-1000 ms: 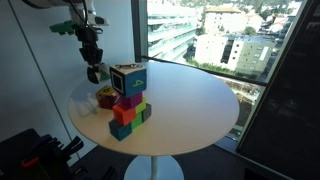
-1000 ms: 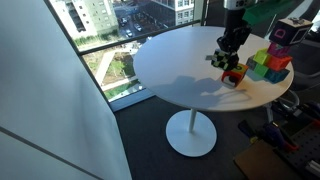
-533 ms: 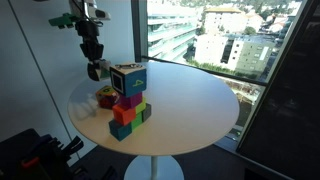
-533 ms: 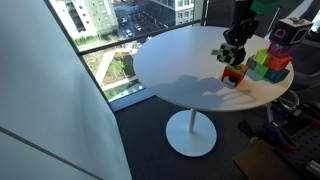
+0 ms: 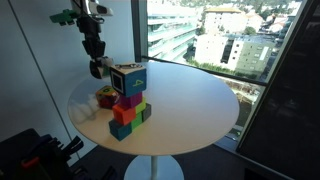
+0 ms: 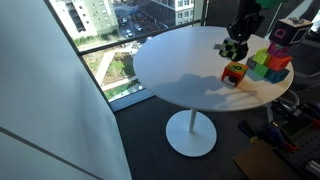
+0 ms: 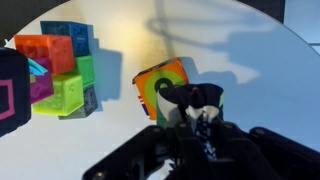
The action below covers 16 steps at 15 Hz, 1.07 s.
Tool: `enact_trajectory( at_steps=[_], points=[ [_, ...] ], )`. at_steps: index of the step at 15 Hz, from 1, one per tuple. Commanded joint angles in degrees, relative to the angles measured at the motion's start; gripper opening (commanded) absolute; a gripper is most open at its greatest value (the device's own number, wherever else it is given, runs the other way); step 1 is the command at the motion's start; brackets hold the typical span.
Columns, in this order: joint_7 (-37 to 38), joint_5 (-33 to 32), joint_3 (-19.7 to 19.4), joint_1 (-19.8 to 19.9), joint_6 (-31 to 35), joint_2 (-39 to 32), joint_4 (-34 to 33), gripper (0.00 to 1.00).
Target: Pick up the block with the number one on it and put it on the block with the number four on it
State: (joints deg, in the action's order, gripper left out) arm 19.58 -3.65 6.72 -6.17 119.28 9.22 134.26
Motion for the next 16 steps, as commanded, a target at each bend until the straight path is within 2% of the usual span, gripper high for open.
enact_trajectory(
  at_steps=[1, 12, 13, 16],
  points=[
    [-0.09, 0.09, 0.45, 0.45, -0.10, -0.08, -0.06, 0.21],
    [-0.08, 0.08, 0.54, 0.40, -0.10, -0.40, -0.05, 0.21],
    [-0.08, 0.08, 0.55, 0.40, -0.10, -0.40, -0.05, 0.08],
    [-0.08, -0.44, 0.16, 0.93, -0.86, -0.24, -1.39, 0.08]
  ],
)
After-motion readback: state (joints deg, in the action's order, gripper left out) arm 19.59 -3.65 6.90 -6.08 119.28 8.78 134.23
